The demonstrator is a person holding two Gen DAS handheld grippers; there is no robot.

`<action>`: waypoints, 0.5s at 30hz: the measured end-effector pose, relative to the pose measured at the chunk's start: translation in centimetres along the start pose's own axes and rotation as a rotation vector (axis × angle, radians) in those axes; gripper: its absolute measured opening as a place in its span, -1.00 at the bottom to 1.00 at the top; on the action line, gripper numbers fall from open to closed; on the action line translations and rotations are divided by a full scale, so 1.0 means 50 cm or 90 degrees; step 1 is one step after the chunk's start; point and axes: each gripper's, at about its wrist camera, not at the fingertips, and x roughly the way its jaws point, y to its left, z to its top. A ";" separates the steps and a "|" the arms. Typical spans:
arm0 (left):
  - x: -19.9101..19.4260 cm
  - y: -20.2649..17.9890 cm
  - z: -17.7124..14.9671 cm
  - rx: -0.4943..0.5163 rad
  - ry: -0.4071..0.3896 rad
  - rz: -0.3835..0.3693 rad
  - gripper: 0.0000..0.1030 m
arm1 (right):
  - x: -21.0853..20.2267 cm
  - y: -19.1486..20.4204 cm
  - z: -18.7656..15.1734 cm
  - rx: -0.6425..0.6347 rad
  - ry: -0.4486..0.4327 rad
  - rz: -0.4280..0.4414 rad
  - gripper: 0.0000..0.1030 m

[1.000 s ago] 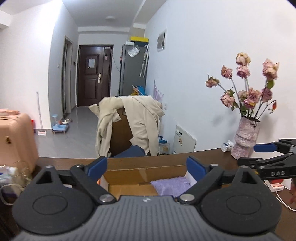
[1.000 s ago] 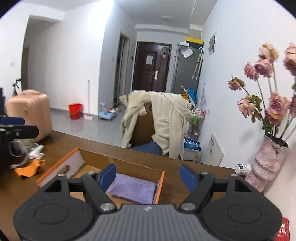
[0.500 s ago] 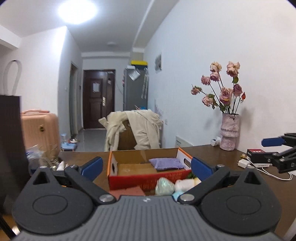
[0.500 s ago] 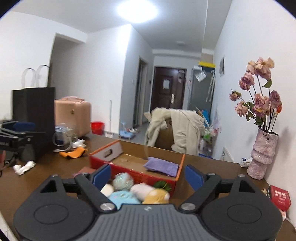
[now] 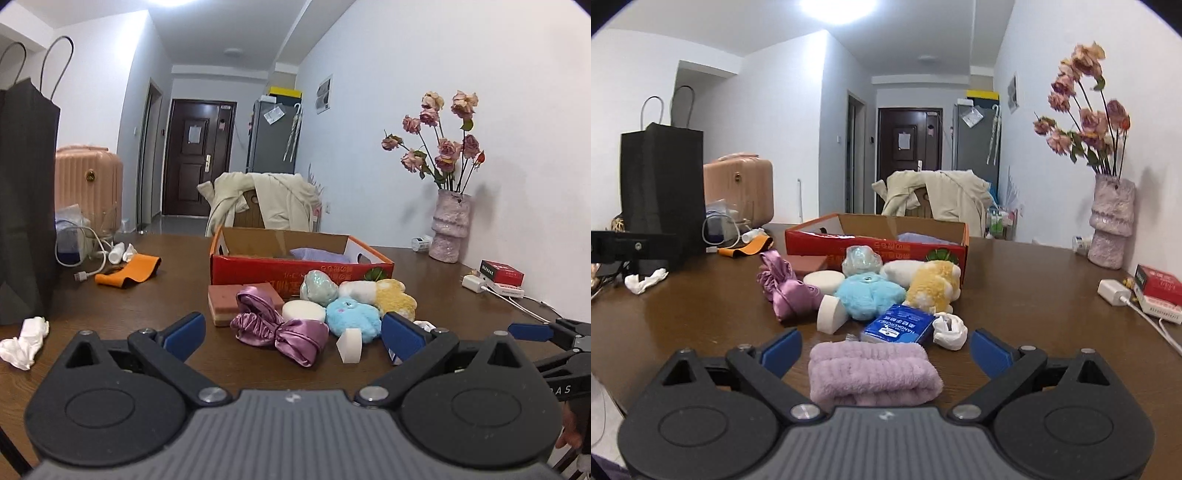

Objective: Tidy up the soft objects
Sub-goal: 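Grasp the yellow-and-white plush sheep with the right gripper while the left gripper grips it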

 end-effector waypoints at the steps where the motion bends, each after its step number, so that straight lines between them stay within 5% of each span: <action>1: 0.009 0.000 -0.002 0.001 0.004 -0.002 1.00 | 0.005 -0.004 0.000 0.008 0.001 0.006 0.88; 9: 0.145 -0.045 0.023 0.006 0.043 -0.032 1.00 | 0.079 -0.055 0.045 0.013 0.022 0.030 0.86; 15: 0.285 -0.085 0.056 -0.032 0.097 -0.043 0.98 | 0.178 -0.160 0.121 0.037 0.050 0.048 0.62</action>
